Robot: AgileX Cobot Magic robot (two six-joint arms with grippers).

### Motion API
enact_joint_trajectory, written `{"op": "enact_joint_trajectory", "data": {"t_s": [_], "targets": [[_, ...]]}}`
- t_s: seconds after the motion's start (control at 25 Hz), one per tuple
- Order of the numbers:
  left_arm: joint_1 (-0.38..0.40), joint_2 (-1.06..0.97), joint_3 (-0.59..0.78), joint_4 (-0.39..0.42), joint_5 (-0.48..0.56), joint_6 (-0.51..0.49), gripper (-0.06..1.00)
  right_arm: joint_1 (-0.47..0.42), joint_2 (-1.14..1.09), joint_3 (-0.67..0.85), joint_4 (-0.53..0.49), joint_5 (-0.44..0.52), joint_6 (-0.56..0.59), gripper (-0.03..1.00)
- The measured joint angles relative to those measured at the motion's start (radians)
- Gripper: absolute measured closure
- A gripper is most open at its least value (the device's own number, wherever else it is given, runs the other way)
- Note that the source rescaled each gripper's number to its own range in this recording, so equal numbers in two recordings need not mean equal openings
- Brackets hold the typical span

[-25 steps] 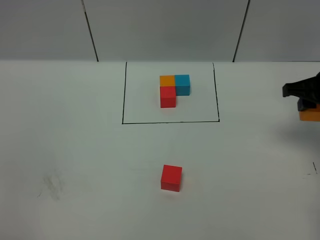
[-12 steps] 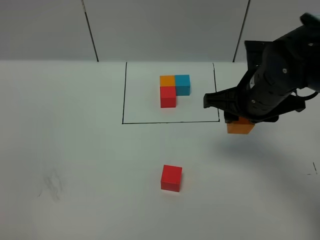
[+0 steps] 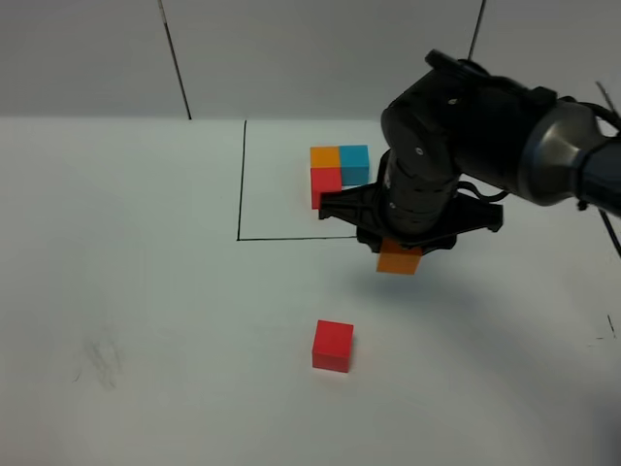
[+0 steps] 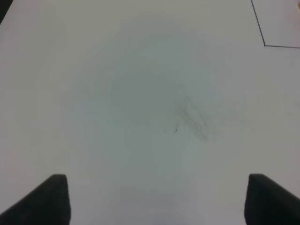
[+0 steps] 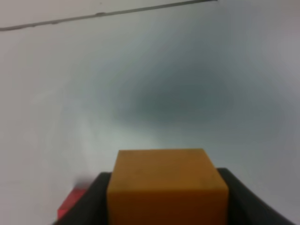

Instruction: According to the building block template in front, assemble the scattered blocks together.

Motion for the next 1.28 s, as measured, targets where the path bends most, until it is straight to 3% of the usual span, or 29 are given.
{"op": "enact_joint_trajectory", "data": {"t_s": [0.4, 1.28], "targets": [[0.000, 0.000, 0.000, 0.000, 0.000, 0.000, 0.28, 0.060, 0.103, -0.005, 0.007, -0.146, 0.081, 0.69], [0.000, 0.000, 0.000, 0.000, 0.000, -0.001, 0.28, 0.101, 0.169, -0.006, -0.019, -0.143, 0.151, 0.69]]}}
